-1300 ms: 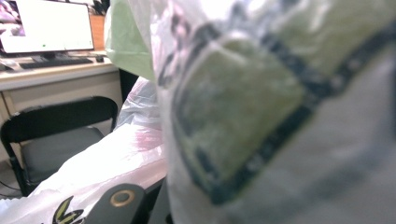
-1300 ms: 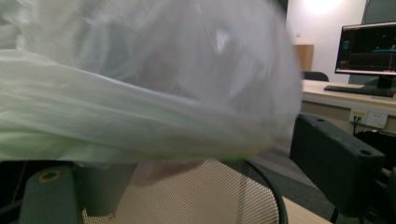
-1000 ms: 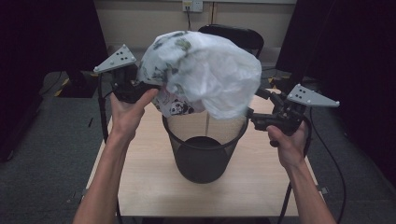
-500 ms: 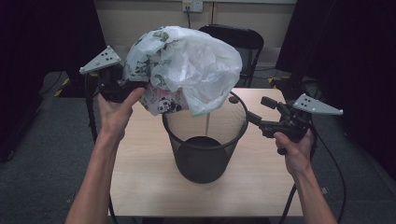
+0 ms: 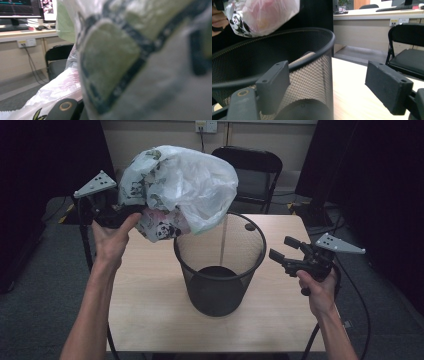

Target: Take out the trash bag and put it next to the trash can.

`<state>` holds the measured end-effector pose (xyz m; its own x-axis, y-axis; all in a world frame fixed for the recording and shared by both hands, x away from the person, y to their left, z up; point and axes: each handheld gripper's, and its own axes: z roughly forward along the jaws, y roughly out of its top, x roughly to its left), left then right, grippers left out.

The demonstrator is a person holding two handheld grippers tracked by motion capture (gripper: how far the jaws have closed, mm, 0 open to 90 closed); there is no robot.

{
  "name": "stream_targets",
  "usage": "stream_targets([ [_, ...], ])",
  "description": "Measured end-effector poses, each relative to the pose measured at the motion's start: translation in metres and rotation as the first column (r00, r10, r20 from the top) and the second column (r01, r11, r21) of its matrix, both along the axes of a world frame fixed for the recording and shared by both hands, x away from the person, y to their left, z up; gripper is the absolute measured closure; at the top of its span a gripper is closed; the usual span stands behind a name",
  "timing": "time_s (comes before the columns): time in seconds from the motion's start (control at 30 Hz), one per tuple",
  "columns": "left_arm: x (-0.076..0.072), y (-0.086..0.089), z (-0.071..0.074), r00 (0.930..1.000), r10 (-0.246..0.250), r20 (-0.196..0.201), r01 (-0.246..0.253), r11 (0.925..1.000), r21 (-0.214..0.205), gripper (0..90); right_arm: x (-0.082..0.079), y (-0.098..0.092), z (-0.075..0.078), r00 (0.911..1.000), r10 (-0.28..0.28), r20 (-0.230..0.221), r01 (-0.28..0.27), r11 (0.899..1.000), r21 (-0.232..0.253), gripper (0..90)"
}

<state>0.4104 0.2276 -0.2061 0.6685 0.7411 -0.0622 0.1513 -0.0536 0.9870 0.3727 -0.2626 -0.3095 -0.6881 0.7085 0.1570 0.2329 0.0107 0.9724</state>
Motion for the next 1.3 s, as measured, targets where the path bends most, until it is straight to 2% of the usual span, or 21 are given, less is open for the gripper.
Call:
stream_targets([
  [0.2,0.006,0.017,-0.012,0.9990,0.037,-0.026,-0.037,0.9992,-0.013,86.7,-0.001,-0.002,-0.014,0.9995,-0.004,-0.032,0.004,1.000,-0.005,19.6],
  [0.5,0.012,0.039,-0.032,0.9922,0.103,-0.070,-0.104,0.9944,-0.014,86.7,0.000,-0.003,-0.035,0.9974,-0.011,-0.072,0.010,1.000,-0.016,19.8],
  [0.7,0.016,0.046,-0.046,0.9872,0.124,-0.101,-0.127,0.9916,-0.027,86.7,0.000,-0.001,-0.051,0.9941,-0.008,-0.108,0.005,1.000,-0.027,20.1],
  [1.0,0.020,0.051,-0.061,0.9814,0.146,-0.125,-0.149,0.9888,-0.015,86.6,-0.001,-0.003,-0.073,0.9888,-0.011,-0.149,0.005,0.999,-0.046,20.8],
  [1.17,0.026,0.055,-0.077,0.9736,0.162,-0.161,-0.166,0.9862,-0.010,86.6,-0.004,-0.006,-0.081,0.9867,-0.011,-0.162,0.003,0.999,-0.052,20.9],
  [1.3,0.031,0.058,-0.093,0.9645,0.177,-0.196,-0.181,0.9835,0.000,86.6,-0.005,-0.007,-0.088,0.9846,-0.017,-0.174,0.007,0.998,-0.057,20.9],
])
